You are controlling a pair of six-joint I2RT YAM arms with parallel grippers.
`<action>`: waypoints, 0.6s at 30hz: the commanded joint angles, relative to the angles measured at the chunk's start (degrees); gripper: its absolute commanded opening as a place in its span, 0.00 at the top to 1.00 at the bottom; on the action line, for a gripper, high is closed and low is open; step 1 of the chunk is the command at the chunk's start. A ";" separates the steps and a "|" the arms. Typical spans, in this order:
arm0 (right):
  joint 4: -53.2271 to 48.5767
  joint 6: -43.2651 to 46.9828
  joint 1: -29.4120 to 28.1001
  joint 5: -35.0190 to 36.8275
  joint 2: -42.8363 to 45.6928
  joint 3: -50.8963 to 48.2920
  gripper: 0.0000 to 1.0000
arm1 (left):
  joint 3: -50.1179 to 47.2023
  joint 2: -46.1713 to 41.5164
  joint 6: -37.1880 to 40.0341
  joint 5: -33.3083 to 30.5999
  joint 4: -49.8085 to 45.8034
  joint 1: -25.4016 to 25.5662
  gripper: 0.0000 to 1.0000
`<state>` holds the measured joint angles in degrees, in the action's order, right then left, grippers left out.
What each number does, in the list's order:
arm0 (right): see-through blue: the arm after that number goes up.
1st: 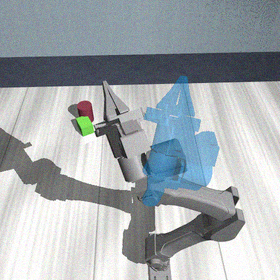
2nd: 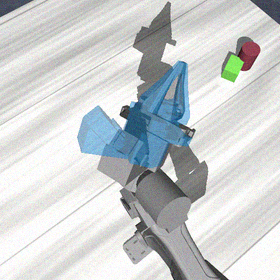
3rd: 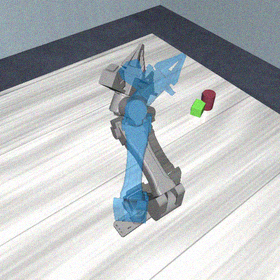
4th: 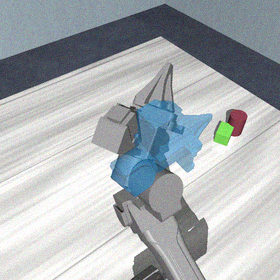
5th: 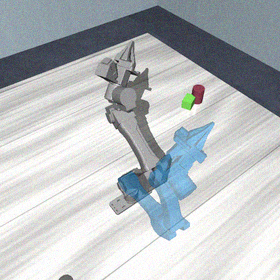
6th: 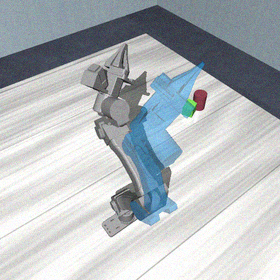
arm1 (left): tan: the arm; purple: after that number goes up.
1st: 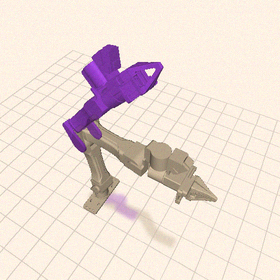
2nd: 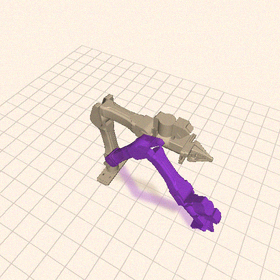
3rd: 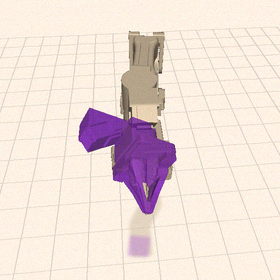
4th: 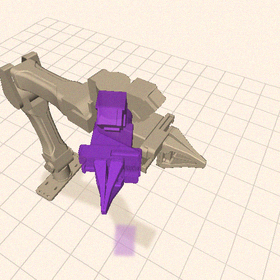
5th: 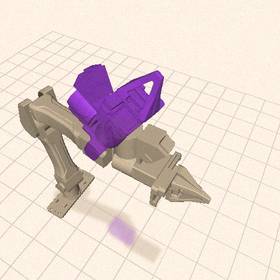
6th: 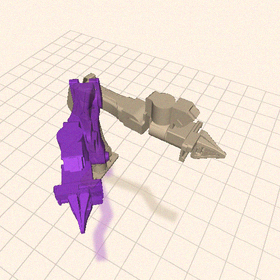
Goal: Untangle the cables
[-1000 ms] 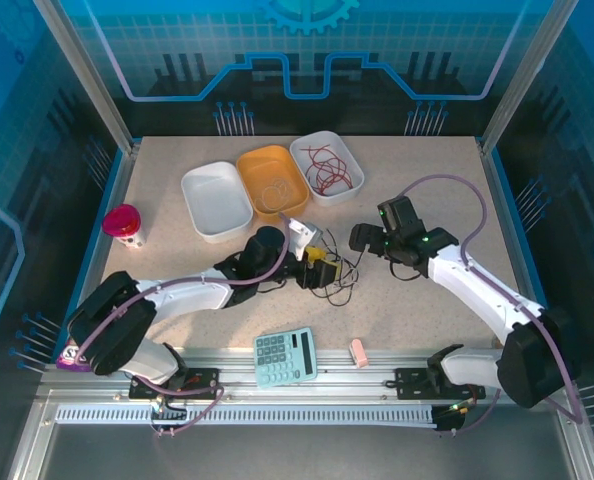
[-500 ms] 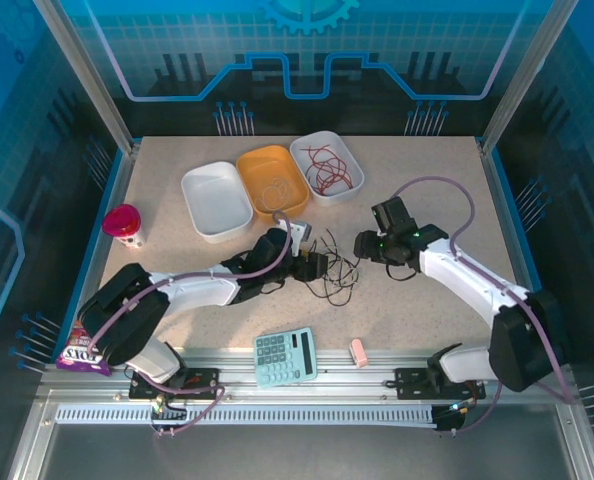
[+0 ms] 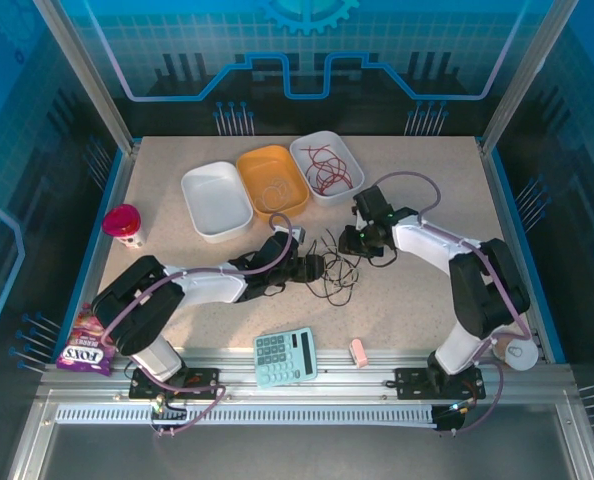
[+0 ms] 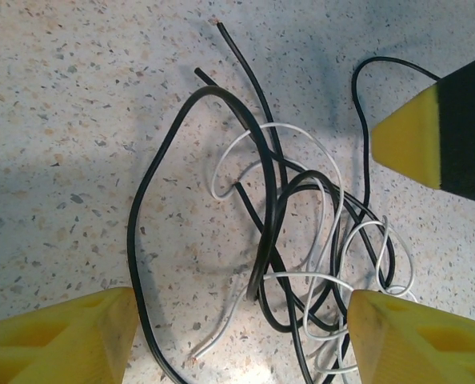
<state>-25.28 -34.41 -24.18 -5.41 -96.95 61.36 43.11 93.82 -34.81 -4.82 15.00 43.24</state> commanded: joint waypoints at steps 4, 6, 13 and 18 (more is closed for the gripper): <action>1.55 1.10 1.07 -5.10 -3.43 2.34 0.72 | 1.85 1.63 -2.01 -1.07 -2.09 -0.06 0.29; 1.80 1.18 1.08 -5.80 -4.15 2.36 0.75 | 1.82 1.76 -2.11 -1.07 -2.25 -0.06 0.29; 3.04 1.19 1.07 -8.48 -5.61 1.74 0.79 | 2.02 2.05 -2.10 -0.95 -2.59 -0.09 0.29; 2.87 1.52 1.14 -7.70 -5.89 1.57 0.92 | 2.08 2.16 -2.19 -0.83 -2.48 -0.09 0.28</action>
<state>-22.63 -33.43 -23.81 -12.27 -101.82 62.48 43.79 95.44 -36.14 -4.95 13.52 43.24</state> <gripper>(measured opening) 0.102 0.715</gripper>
